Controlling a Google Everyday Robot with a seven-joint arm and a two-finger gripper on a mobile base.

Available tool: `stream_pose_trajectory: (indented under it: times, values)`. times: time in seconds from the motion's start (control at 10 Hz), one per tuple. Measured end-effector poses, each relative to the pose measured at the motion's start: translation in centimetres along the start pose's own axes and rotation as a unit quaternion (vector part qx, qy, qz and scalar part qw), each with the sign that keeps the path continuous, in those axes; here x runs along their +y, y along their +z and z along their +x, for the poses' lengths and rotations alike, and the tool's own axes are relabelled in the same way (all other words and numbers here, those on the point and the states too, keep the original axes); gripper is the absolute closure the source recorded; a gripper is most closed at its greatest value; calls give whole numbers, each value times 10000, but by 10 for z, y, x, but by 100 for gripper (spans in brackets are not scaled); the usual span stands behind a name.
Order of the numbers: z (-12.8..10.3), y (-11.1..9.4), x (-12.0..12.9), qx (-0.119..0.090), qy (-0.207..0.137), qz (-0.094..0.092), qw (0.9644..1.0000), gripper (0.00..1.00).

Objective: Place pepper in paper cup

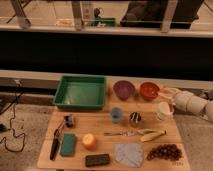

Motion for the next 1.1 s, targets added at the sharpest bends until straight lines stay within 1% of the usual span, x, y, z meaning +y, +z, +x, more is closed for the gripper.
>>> stream_pose_trajectory:
  times: [0.6,0.9,1.1]
  values:
    - [0,0,0,2,1,-5,10000,93]
    - [2,2,4,39,9,-61,10000,93]
    - [2,1,4,39,7,-59,10000,93]
